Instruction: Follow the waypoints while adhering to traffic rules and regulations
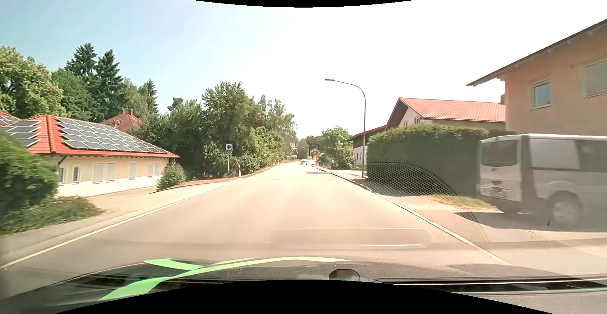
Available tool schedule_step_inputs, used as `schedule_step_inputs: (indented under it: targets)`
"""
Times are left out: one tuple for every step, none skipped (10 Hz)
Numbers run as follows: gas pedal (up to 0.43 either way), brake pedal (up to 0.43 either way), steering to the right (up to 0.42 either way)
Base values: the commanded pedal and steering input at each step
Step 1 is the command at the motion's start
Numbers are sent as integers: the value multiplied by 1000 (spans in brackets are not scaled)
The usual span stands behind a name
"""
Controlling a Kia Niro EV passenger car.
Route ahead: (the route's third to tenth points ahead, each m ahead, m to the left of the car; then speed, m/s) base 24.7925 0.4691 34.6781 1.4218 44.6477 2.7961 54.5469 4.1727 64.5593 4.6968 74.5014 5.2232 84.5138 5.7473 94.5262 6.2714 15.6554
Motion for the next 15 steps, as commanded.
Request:
schedule_step_inputs:
  targets:
    - [248, 0, -21]
    - [248, 0, -17]
    - [248, 0, -15]
    - [248, 0, -14]
    - [248, 0, -14]
    - [248, 0, -13]
    - [248, 0, -12]
    - [228, 0, -11]
    - [209, 0, -11]
    - [209, 0, -11]
    - [209, 0, -11]
    - [209, 0, -11]
    - [209, 0, -11]
    - [220, 0, -10]
    - [220, 0, -7]
